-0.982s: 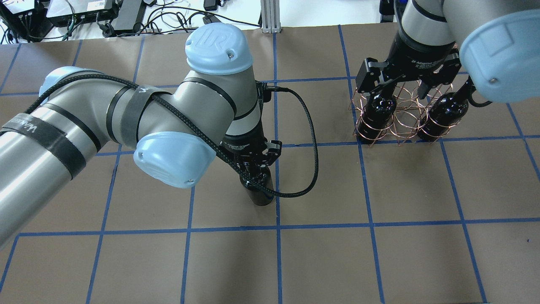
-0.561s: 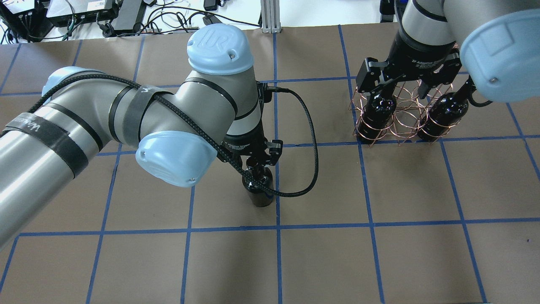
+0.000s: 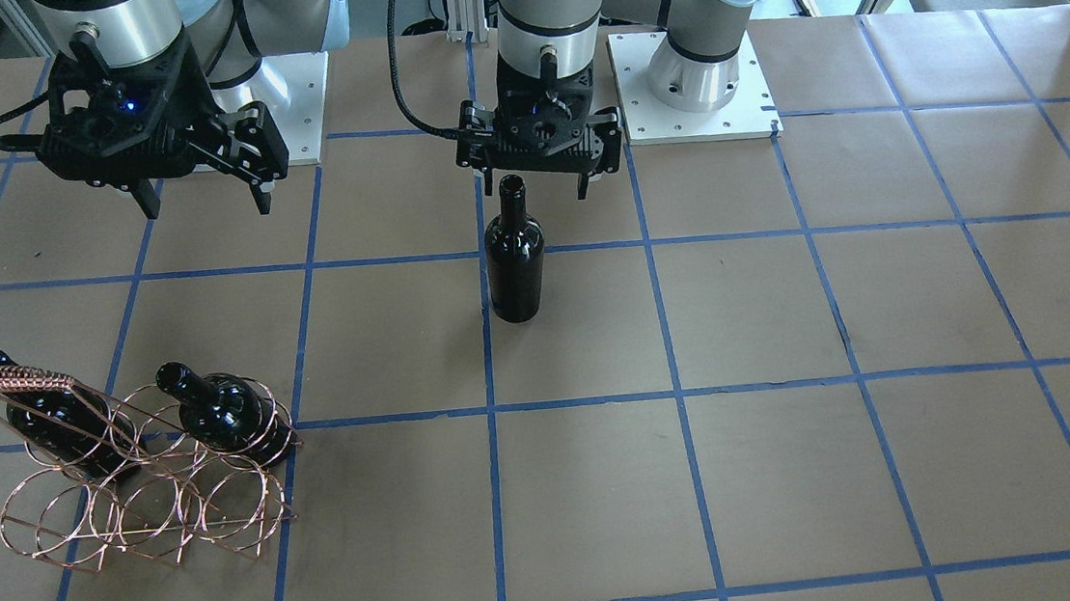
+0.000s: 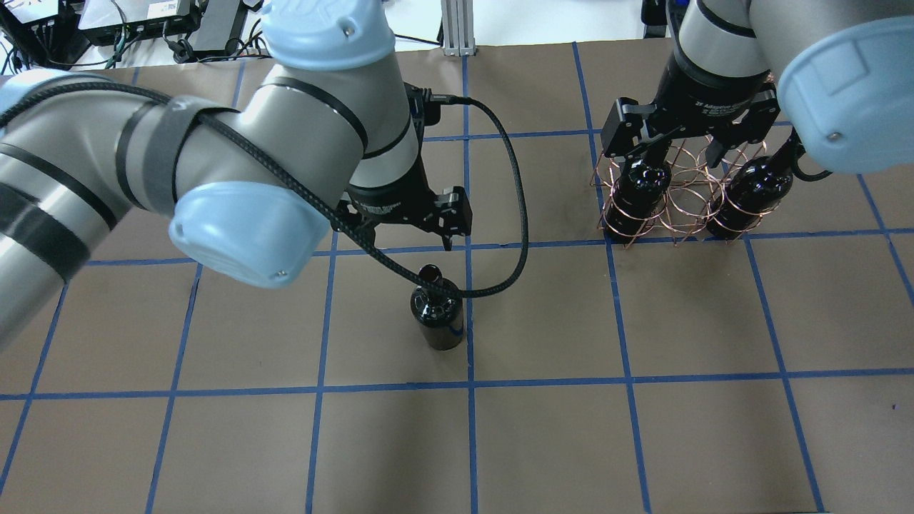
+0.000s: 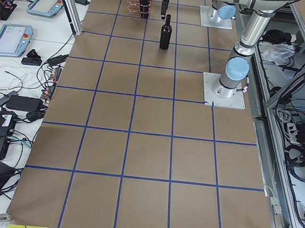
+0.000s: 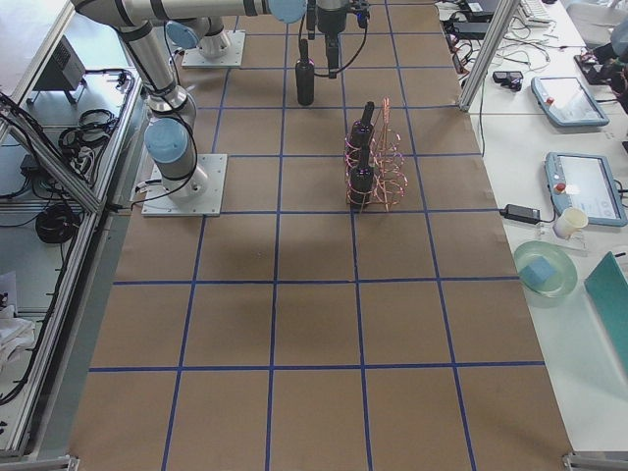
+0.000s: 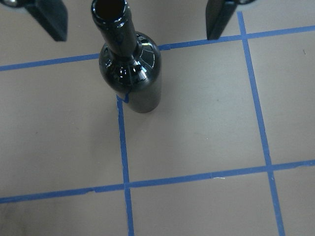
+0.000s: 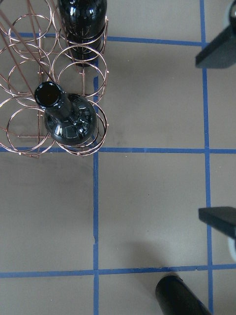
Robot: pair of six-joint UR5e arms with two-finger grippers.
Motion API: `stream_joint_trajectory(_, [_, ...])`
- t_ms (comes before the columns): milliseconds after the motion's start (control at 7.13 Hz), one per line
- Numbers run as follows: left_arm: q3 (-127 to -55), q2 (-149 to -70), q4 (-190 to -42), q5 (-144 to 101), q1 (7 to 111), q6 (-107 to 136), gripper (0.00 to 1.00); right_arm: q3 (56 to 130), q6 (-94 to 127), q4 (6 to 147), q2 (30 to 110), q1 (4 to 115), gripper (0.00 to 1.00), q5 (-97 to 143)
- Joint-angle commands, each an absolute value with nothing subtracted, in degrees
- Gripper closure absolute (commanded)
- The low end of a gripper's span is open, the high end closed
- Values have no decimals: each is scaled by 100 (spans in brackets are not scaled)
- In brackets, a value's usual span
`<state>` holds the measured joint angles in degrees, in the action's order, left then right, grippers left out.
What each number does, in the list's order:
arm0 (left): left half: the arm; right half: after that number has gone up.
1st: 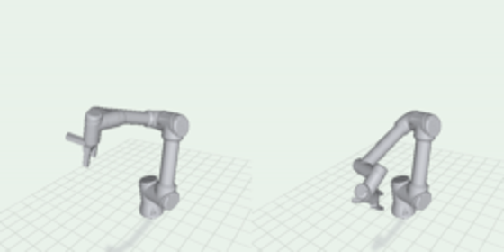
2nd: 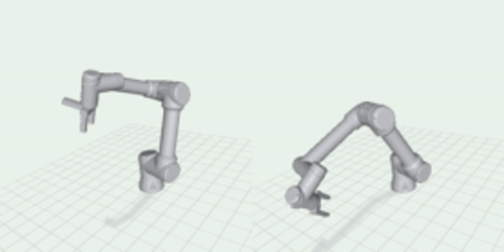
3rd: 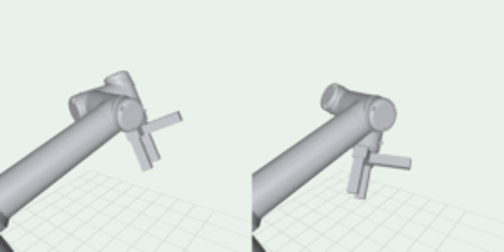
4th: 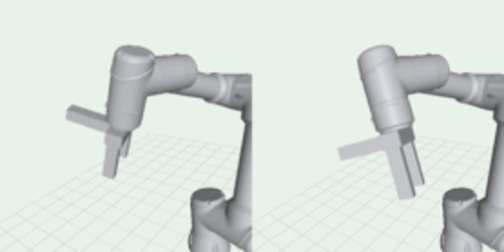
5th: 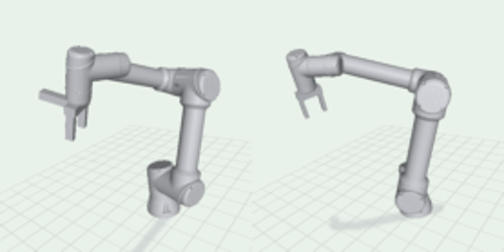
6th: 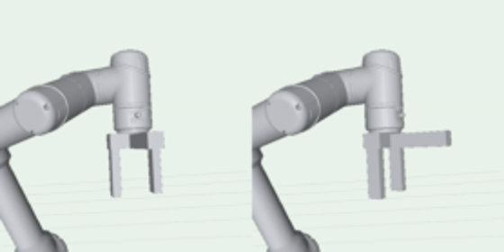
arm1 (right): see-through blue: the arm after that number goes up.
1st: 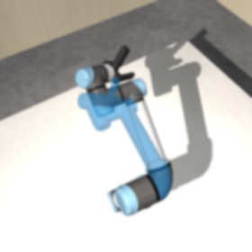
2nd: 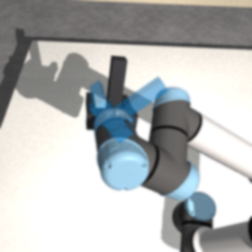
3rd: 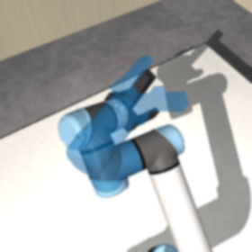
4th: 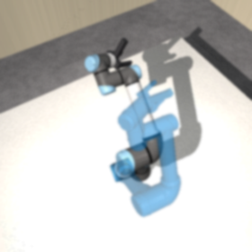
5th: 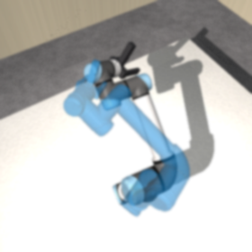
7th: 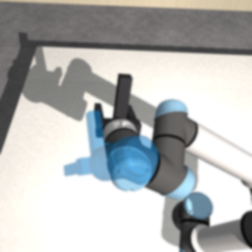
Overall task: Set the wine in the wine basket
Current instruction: 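Open the left gripper, release the standing bottle, and lift away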
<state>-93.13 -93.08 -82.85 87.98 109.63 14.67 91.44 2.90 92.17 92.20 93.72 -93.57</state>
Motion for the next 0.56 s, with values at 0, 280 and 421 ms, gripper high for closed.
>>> stream_joint_trajectory(0, [-8572,-9281,-8814,8780,10314,1372,0,9141,290,9211,9220,9369,0,-9369])
stream_joint_trajectory(280, [-8525,-9255,-8815,8972,9426,629,0,9141,290,9220,9220,9369,0,-9360])
stream_joint_trajectory(421, [-8551,-9229,-8842,9000,9161,433,0,9141,290,9220,9220,9369,0,-9369])
